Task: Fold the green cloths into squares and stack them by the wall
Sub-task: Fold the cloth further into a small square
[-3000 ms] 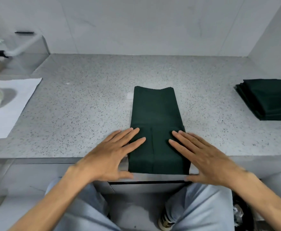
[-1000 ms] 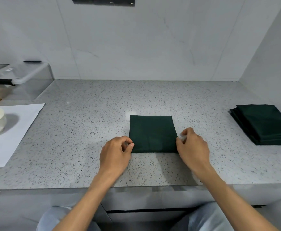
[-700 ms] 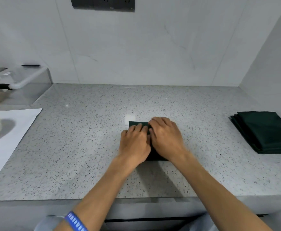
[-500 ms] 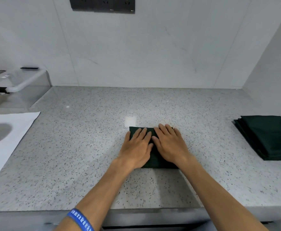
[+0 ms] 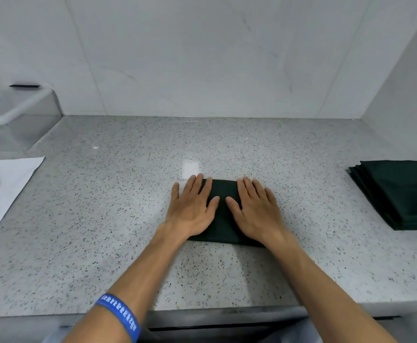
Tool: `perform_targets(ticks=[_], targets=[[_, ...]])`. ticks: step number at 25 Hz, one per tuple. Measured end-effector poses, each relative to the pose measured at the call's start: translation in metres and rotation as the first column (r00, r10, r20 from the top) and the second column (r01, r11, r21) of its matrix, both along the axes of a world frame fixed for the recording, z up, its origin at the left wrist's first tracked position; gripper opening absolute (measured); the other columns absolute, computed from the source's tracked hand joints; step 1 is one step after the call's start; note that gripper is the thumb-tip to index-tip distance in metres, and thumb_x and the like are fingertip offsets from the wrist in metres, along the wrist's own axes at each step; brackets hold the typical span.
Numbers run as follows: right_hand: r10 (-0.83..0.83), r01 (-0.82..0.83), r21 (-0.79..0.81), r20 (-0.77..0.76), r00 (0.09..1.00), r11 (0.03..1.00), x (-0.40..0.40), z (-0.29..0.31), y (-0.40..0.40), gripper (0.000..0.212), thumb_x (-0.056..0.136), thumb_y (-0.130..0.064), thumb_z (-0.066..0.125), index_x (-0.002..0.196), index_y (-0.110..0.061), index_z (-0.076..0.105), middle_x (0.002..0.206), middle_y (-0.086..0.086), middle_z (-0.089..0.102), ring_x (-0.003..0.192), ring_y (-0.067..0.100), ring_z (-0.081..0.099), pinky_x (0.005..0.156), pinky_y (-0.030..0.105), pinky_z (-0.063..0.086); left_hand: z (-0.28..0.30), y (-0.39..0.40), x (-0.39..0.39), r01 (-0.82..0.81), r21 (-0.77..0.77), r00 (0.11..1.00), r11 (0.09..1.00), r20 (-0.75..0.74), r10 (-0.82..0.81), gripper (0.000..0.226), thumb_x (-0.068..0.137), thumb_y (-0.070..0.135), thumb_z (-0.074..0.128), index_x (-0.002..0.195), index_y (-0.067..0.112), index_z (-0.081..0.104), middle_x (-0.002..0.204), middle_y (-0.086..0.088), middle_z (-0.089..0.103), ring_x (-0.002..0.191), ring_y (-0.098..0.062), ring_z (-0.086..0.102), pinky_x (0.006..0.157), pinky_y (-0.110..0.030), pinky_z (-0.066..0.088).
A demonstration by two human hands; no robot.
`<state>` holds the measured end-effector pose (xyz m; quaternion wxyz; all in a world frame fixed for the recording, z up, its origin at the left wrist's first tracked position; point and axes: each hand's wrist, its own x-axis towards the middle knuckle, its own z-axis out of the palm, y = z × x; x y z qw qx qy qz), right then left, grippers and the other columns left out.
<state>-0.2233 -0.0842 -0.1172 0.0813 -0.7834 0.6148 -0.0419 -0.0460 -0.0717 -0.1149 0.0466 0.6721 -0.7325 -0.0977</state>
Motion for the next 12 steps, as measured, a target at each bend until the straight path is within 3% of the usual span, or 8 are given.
perform_targets(ticks=[3,5,7,8,9,10,11,12], targets=[[-0.006,0.008,-0.044,0.027,1.0,0.999,0.001,0.001,0.001,0.07,0.099,-0.058,0.014,0.156,-0.018,0.009,0.164,0.001,0.01,0.151,0.022,0.004,0.122,0.043,0.004,0.008,0.0,0.006,0.021,0.019,0.999,1.0,-0.042,-0.02,0.063,0.102,0.052,0.016,0.157,0.025,0.005,0.166,-0.001,-0.004,0.151,-0.017,-0.009,0.122,-0.047,-0.005],[-0.016,0.016,-0.101,0.001,1.0,0.995,0.002,0.005,0.007,0.07,0.098,-0.058,0.017,0.154,-0.016,0.019,0.16,0.003,0.023,0.147,0.025,0.018,0.12,0.045,0.015,0.014,0.022,0.005,-0.084,-0.118,0.992,0.989,-0.104,0.072,0.063,0.101,0.05,0.029,0.156,0.023,0.014,0.165,-0.003,0.003,0.151,-0.022,0.0,0.123,-0.048,0.004],[-0.069,0.059,-0.147,-0.065,0.996,0.987,0.0,0.016,0.018,0.067,0.096,-0.06,0.024,0.145,-0.015,0.034,0.148,0.005,0.04,0.134,0.03,0.036,0.111,0.047,0.029,0.022,0.076,-0.004,-0.291,-0.251,0.914,0.923,-0.359,0.191,0.059,0.098,0.043,0.046,0.15,0.024,0.029,0.158,0.0,0.024,0.145,-0.019,0.023,0.117,-0.043,0.028],[-0.11,0.095,-0.137,-0.105,0.988,0.986,-0.002,0.025,0.021,0.064,0.095,-0.061,0.029,0.138,-0.015,0.042,0.139,0.006,0.047,0.126,0.032,0.043,0.106,0.049,0.033,0.028,0.108,-0.009,-0.409,-0.216,0.796,0.886,-0.56,0.231,0.053,0.095,0.039,0.053,0.144,0.027,0.037,0.148,0.005,0.036,0.136,-0.013,0.035,0.109,-0.038,0.038],[-0.147,0.133,-0.111,-0.134,0.98,0.985,-0.002,0.034,0.024,0.058,0.094,-0.059,0.034,0.13,-0.016,0.048,0.129,0.007,0.054,0.119,0.032,0.049,0.101,0.049,0.036,0.035,0.139,-0.013,-0.524,-0.071,0.564,0.849,-0.776,0.283,0.046,0.094,0.033,0.059,0.138,0.03,0.044,0.138,0.01,0.045,0.126,-0.008,0.045,0.102,-0.032,0.042],[-0.171,0.16,-0.084,-0.139,0.975,0.983,-0.003,0.042,0.028,0.051,0.093,-0.057,0.038,0.12,-0.016,0.053,0.116,0.006,0.061,0.11,0.03,0.055,0.098,0.049,0.037,0.043,0.161,-0.017,-0.561,0.147,0.212,0.815,-0.926,0.313,0.042,0.093,0.025,0.063,0.132,0.03,0.05,0.131,0.01,0.053,0.12,-0.006,0.052,0.099,-0.029,0.043],[-0.175,0.168,-0.062,-0.124,0.977,0.984,-0.005,0.049,0.031,0.043,0.093,-0.054,0.04,0.109,-0.017,0.057,0.101,0.003,0.065,0.099,0.027,0.06,0.095,0.046,0.04,0.047,0.174,-0.019,-0.516,0.332,-0.131,0.79,-0.942,0.31,0.039,0.092,0.016,0.064,0.129,0.027,0.054,0.127,0.006,0.059,0.117,-0.007,0.057,0.101,-0.03,0.044],[-0.165,0.162,-0.038,-0.096,0.982,0.986,-0.008,0.052,0.036,0.037,0.093,-0.05,0.042,0.1,-0.018,0.058,0.089,0.0,0.065,0.087,0.023,0.062,0.091,0.042,0.044,0.049,0.178,-0.018,-0.439,0.448,-0.341,0.778,-0.885,0.317,0.04,0.091,0.01,0.063,0.128,0.022,0.055,0.125,0.0,0.063,0.116,-0.011,0.06,0.105,-0.033,0.043]])
